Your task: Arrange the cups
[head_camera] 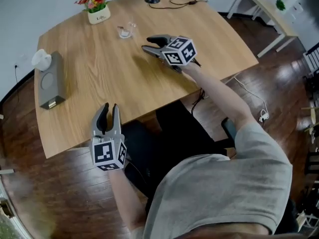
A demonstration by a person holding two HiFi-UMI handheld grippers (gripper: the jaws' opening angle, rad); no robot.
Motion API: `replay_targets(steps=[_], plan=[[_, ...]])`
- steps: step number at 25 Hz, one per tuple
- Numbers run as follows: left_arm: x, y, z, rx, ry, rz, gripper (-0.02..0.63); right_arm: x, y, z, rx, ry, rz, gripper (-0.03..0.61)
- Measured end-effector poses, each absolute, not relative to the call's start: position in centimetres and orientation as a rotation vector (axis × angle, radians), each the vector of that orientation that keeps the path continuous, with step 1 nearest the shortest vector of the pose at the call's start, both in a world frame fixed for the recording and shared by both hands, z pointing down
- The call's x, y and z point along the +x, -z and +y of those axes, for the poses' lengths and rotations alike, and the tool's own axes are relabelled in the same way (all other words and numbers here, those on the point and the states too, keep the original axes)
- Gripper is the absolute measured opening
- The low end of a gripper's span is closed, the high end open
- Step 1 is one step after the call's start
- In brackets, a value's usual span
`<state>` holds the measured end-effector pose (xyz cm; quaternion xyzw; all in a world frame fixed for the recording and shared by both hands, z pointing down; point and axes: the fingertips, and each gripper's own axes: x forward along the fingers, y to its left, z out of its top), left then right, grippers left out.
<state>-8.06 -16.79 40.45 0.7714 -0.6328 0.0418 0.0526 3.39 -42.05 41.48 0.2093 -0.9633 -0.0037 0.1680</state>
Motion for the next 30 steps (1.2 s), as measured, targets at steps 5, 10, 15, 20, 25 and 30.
replay_targets(steps=[5, 10, 15, 20, 25, 30], plan=[[-7.3, -40.7, -16.8, 2.335, -0.151, -1.936, 0.098, 2.6, -39.3, -47.5, 0.753, 0.093, -2.682, 0.218], [-7.2, -40.6, -16.7, 2.347, -0.156, -1.926, 0.098, -1.0, -39.7, -50.5, 0.764, 0.173, -2.581, 0.218], [-7.1, -40.4, -16.7, 2.353, -0.143, -1.919, 0.098, -2.2, -41.5, -52.0, 0.742, 0.093, -2.499, 0.070], [-7.1, -40.3, -16.8, 2.355, -0.136, -1.915, 0.097, -2.4, -40.9, -49.9, 0.693, -0.055, -2.602, 0.054], [-6.7, -40.3, -16.7, 2.351, -0.148, -1.919, 0.097, -3.6, -39.8, -45.1, 0.518, -0.176, -2.744, 0.052], [-6.9, -40.4, -16.9, 2.368, -0.156, -1.902, 0.098, -6.8, -37.3, -39.6, 0.322, -0.178, -2.841, 0.052]])
